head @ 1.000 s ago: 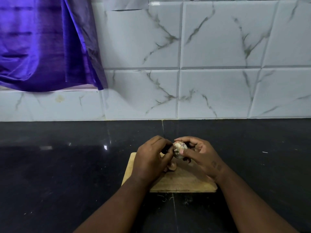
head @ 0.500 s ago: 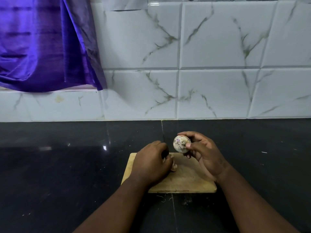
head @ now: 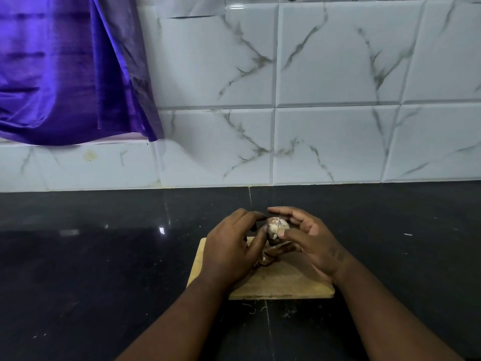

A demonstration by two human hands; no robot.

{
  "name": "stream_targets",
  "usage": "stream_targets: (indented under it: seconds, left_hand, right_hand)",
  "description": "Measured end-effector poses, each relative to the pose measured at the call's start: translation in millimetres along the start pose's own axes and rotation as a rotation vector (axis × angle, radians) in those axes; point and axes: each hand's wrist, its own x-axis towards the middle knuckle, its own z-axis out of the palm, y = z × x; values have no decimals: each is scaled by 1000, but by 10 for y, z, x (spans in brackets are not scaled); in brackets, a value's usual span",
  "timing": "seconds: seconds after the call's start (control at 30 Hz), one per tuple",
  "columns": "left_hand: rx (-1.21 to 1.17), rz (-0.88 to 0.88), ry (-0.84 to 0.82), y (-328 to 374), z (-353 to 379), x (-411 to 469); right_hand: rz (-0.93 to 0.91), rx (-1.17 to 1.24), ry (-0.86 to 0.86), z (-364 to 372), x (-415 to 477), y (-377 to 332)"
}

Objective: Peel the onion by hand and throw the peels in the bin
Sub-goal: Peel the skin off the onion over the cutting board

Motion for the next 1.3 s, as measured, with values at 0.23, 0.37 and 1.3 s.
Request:
stream_targets:
  seconds: [0.23, 0.37, 1.3]
  left_hand:
    - [-54, 24, 22, -3, -2, 8]
    - [-26, 5, 27, -11, 0, 16]
    - [-17, -20, 48, 29, -28, -3]
  right_hand:
    - [-71, -26, 50, -3, 7, 12]
    - [-87, -24, 16, -11, 9, 14]
    - [31, 159, 16, 1, 1, -18]
